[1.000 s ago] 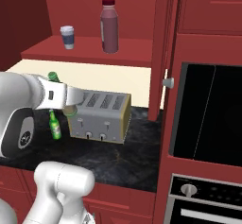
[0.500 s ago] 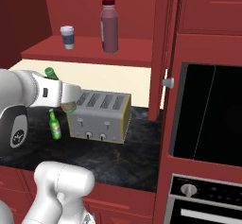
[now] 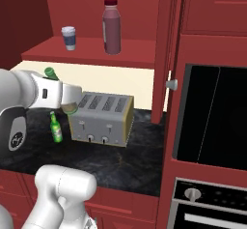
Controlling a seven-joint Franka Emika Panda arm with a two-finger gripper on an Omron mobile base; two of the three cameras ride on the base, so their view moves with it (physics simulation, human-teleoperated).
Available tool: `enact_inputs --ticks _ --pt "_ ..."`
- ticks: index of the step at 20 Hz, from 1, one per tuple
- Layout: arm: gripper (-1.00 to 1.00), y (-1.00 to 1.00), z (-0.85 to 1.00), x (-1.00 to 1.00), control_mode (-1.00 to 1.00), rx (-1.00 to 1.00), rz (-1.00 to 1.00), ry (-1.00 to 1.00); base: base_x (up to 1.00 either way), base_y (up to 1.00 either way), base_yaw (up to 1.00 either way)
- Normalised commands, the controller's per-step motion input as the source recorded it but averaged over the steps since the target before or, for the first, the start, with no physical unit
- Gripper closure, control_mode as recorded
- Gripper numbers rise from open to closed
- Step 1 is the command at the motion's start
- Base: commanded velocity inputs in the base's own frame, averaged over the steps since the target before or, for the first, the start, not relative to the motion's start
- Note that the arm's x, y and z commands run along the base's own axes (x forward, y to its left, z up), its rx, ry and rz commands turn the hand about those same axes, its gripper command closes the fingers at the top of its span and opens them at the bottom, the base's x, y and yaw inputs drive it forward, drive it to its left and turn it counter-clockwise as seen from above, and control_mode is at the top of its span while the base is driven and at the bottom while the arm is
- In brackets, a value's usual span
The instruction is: Sort all alcoholic drinks to one cabinet, and non-alcoholic drinks to the other.
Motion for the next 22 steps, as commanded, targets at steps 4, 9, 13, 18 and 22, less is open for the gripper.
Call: enact_inputs --ticks 4,9,13,18,22 --pt "1.00 0.00 0.00 0.00 1.00 0.00 0.00 0.00 0.00 0.00 0.00" --pt "1.00 0.00 0.00 0.00 1.00 0.00 0.00 0.00 -0.16 0.00 0.00" --pt "1.00 0.00 0.00 0.00 1.00 0.00 0.00 0.00 -0.44 0.00 -0.02" --pt "1.00 0.00 0.00 0.00 1.00 0.00 0.00 0.00 -0.54 -0.01 -0.06" --pt "1.00 0.00 0.00 0.00 1.00 0.00 0.00 0.00 -0.62 -0.04 -0.08"
